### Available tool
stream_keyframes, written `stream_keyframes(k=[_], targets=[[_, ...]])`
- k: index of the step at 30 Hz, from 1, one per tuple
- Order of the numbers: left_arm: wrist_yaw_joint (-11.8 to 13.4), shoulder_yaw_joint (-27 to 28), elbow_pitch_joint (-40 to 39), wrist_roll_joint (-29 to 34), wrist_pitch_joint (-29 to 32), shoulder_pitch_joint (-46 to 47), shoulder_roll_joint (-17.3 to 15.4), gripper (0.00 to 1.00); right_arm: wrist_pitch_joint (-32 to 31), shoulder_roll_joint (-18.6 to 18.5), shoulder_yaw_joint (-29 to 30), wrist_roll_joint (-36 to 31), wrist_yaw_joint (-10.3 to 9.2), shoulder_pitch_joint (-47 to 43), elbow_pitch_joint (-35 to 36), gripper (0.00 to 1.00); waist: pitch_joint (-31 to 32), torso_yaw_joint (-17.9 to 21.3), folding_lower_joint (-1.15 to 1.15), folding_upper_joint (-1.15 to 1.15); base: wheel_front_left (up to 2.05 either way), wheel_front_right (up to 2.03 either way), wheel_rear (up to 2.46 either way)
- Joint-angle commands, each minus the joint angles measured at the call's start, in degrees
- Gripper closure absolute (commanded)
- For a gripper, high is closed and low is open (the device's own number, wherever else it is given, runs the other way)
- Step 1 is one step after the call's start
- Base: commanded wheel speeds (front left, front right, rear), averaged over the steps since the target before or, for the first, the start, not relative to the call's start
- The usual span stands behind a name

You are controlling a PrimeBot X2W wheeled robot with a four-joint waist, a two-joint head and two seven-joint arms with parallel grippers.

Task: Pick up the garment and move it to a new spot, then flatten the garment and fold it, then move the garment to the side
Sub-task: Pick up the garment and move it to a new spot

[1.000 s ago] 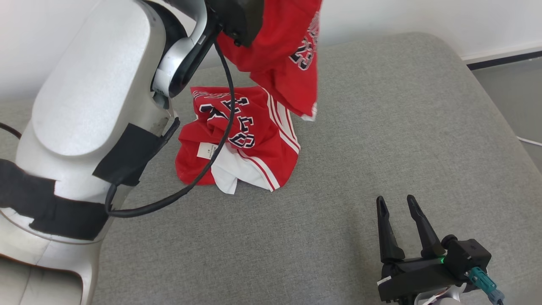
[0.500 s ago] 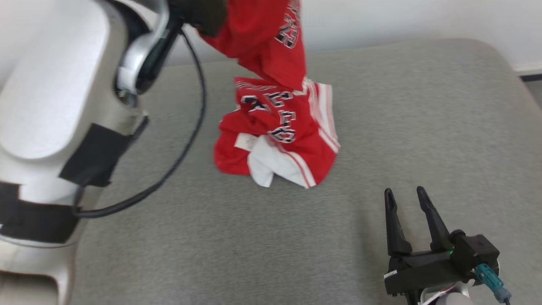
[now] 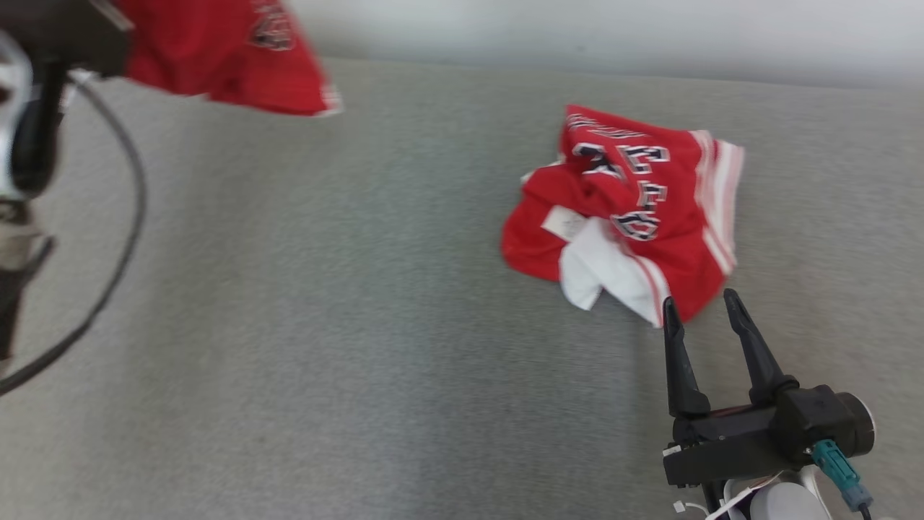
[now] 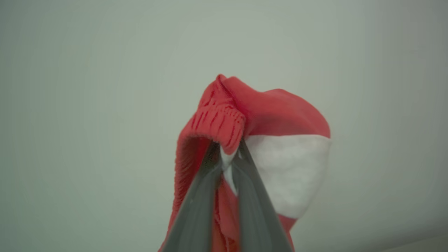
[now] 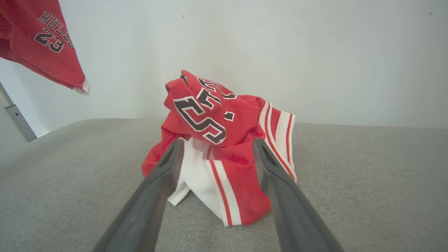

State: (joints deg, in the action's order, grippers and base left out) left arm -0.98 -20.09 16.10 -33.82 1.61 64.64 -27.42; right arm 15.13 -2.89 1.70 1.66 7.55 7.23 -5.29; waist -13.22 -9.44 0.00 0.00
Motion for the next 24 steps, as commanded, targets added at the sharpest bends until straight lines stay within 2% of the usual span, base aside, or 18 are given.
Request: stream_keyframes(k=[1,6,11,19,24], targets=[[0.24,0.34,-0.26,-0.14,-0.29,-0.77,-0.34,1.00,0.02,0.04,0.19,-0.72,-0.12,-0.06,0.30,0.00,-2.14,-5.09,0.00,0.00,0.00,0.00,0.00],[1.30,4.52,0.41,-1.00,-2.12,-4.78,-5.86,1.00,0.02,-0.71,-0.17,-2.70,-0.12,-0.66,1.97,0.00,-3.19,-8.29,0.00,0.00,0.00,0.00,0.00],[1.54,7.36,1.75,-2.75,-3.83,-8.16,-8.47,1.00,0.02,-1.93,-0.68,-3.65,-0.12,-0.67,3.53,0.00,-4.65,-10.85,0.00,0.00,0.00,0.00,0.00],[1.58,9.38,3.75,-3.69,-6.39,-11.44,-9.69,1.00,0.03,-3.29,-1.68,-4.27,-0.12,-0.67,5.70,0.00,-7.05,-11.72,0.00,0.00,0.00,0.00,0.00],[1.67,9.31,7.66,-4.20,-9.04,-13.21,-8.15,1.00,0.01,-4.74,-2.17,-4.78,-0.12,-0.74,7.82,0.00,-9.13,-10.76,0.00,0.00,0.00,0.00,0.00]])
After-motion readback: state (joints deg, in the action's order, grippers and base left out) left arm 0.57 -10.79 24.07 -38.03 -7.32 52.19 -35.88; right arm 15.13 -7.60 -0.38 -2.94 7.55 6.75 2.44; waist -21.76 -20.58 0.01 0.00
